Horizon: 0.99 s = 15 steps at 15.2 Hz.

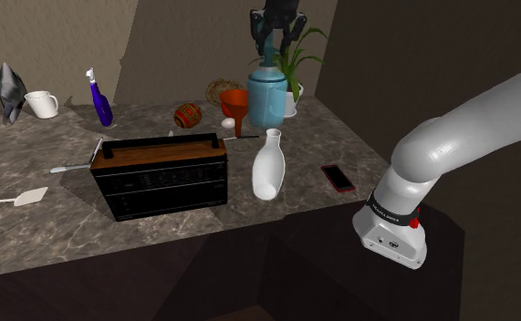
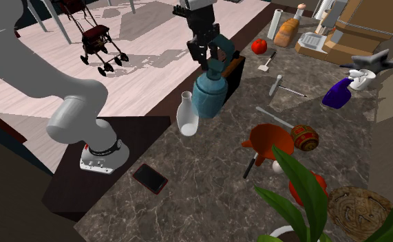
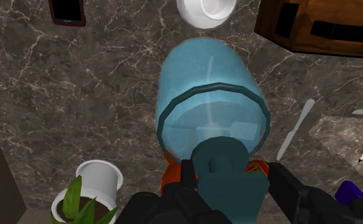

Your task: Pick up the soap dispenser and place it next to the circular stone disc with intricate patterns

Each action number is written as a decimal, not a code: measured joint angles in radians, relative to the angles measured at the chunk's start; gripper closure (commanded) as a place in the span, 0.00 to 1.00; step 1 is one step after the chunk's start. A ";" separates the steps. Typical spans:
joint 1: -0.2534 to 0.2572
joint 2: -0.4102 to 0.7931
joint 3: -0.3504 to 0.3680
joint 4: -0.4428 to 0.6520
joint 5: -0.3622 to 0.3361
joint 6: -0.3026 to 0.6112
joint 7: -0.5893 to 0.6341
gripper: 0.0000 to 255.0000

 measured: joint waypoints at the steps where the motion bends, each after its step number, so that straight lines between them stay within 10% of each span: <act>1: -0.001 0.003 0.000 0.016 -0.001 -0.014 -0.001 1.00; 15: -0.017 0.060 -0.002 0.255 -0.015 -0.194 -0.018 1.00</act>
